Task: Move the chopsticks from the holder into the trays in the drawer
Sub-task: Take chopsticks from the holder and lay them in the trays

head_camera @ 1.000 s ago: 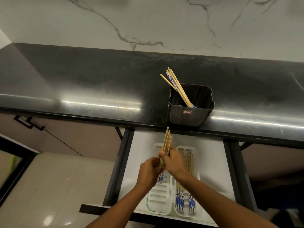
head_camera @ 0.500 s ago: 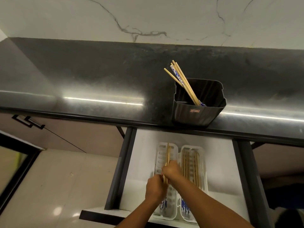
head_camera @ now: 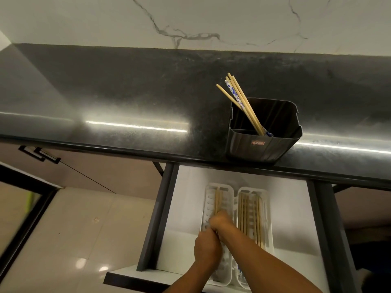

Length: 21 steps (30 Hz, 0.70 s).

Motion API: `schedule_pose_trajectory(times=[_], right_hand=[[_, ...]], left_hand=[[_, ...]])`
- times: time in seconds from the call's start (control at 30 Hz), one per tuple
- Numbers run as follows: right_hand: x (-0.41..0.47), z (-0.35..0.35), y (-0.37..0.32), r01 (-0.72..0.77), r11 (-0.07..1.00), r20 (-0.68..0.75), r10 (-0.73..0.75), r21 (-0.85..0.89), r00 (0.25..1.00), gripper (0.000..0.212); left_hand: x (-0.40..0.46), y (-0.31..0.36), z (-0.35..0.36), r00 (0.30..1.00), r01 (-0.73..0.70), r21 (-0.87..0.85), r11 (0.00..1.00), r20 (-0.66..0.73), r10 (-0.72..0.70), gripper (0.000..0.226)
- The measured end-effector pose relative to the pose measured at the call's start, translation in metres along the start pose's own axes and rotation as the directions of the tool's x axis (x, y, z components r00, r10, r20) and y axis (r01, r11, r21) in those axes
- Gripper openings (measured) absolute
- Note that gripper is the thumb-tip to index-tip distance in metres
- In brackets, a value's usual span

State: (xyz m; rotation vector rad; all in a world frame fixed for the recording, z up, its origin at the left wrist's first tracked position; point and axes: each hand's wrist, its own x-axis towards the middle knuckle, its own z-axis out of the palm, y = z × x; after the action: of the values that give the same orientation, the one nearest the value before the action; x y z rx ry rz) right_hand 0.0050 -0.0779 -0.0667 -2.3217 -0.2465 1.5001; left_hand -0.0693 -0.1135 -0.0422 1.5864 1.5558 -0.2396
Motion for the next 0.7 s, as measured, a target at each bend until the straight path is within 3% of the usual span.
schedule_pose_trajectory(times=[0.13, 0.33, 0.43, 0.5, 0.6, 0.7], right_hand=[[0.001, 0.003, 0.003, -0.002, 1.0, -0.009, 0.002, 0.008, 1.0, 0.025], [-0.004, -0.004, 0.006, 0.058, 0.996, 0.022, -0.057, -0.063, 0.998, 0.024], [-0.011, -0.014, 0.006, 0.129, 0.988, 0.043, -0.125, -0.091, 0.991, 0.016], [-0.028, -0.029, 0.003, 0.207, 0.958, -0.009, -0.213, -0.199, 0.977, 0.012], [-0.067, -0.059, -0.005, 0.425, 0.87, -0.12, -0.463, -0.249, 0.878, 0.017], [-0.116, -0.094, -0.027, 0.637, 0.706, -0.175, -0.701, -0.311, 0.691, 0.016]], left_hand=[[-0.003, 0.002, -0.003, 1.0, 0.017, 0.055, 0.998, 0.01, -0.018, 0.032], [-0.008, 0.002, -0.004, 0.996, -0.091, 0.199, 0.976, 0.018, 0.089, 0.032], [-0.013, 0.003, -0.008, 0.99, -0.14, 0.283, 0.949, 0.016, 0.141, 0.03], [-0.015, 0.004, -0.013, 0.986, -0.163, 0.314, 0.935, 0.007, 0.169, 0.032], [-0.02, 0.009, -0.025, 0.975, -0.194, 0.351, 0.916, -0.031, 0.218, 0.031], [-0.023, 0.023, -0.051, 0.948, -0.25, 0.316, 0.915, -0.113, 0.298, 0.026]])
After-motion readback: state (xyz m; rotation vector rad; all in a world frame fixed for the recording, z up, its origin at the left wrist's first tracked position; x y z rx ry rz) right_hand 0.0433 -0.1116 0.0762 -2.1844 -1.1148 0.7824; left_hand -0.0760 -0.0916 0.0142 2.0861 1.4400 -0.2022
